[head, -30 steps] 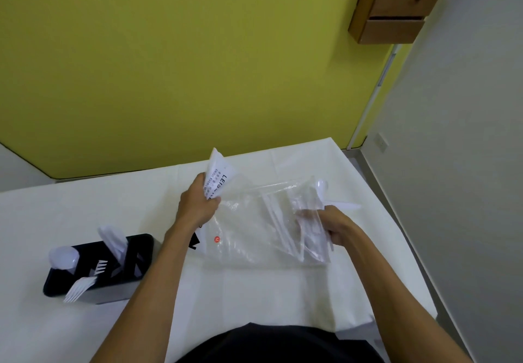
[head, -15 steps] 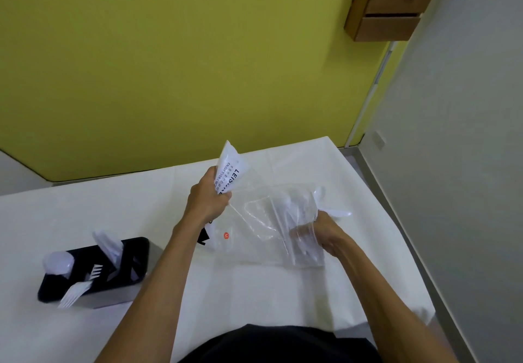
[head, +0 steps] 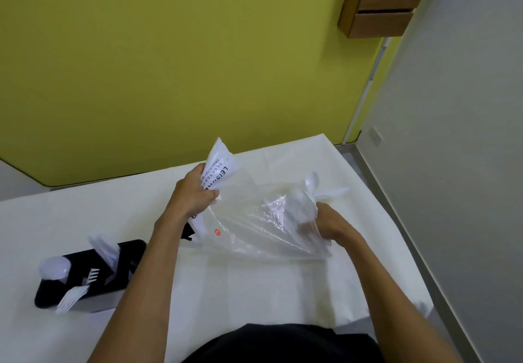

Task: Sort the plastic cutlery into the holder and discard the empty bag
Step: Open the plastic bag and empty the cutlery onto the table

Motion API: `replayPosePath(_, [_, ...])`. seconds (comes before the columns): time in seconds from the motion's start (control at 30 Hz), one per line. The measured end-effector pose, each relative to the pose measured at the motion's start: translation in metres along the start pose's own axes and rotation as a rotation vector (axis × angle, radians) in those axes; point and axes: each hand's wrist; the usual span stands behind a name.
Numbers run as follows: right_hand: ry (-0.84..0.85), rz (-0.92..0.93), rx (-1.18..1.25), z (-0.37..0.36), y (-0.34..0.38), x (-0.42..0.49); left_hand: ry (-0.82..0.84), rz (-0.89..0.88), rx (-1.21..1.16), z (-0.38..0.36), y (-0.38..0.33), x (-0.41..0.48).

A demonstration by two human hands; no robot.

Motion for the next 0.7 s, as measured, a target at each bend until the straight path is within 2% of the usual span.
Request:
replayPosePath(0.03, [0.081, -0.011, 0.044, 0.007, 0.001, -0.004, 0.002, 0.004, -0.001, 0.002, 0.001, 0.0])
replayPosePath(0.07, [0.087, -0.03, 0.071, 0.012, 0.002, -0.007, 0.005, 0.008, -0.007, 0.003, 0.001, 0.0])
replayPosePath(0.2, [-0.137, -0.119, -0.016, 0.015, -0.011, -0.003, -0.012, 0.03, -0.036, 0.009, 0.004, 0.001])
replayPosePath(0.33, [-0.177, -0.225, -0.044, 0.017, -0.011, -0.007, -0.028, 0.063, -0.077, 0.021, 0.004, 0.004])
replayPosePath(0.47, [-0.293, -0.268, -0.058, 0.023, -0.015, -0.013, -0.004, 0.068, -0.145, 0.027, 0.001, -0.004])
replayPosePath(0.53, [-0.303, -0.294, -0.143, 0.026, -0.013, -0.019, -0.012, 0.065, -0.187, 0.03, 0.001, -0.006])
replayPosePath(0.6, [-0.352, -0.282, -0.328, 0.025, -0.007, -0.024, -0.037, 0.064, -0.225, 0.033, 0.003, -0.008])
replayPosePath(0.7, [-0.573, -0.141, -0.47, 0.014, 0.01, -0.026, -0.055, 0.068, -0.253, 0.03, 0.005, -0.014])
Point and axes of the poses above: each hand's wrist, its own x-axis towards the middle knuckle, its own z-axis out of the back of the hand, y = z × x, and after that the axes turned 9 degrees about -y, right-handed
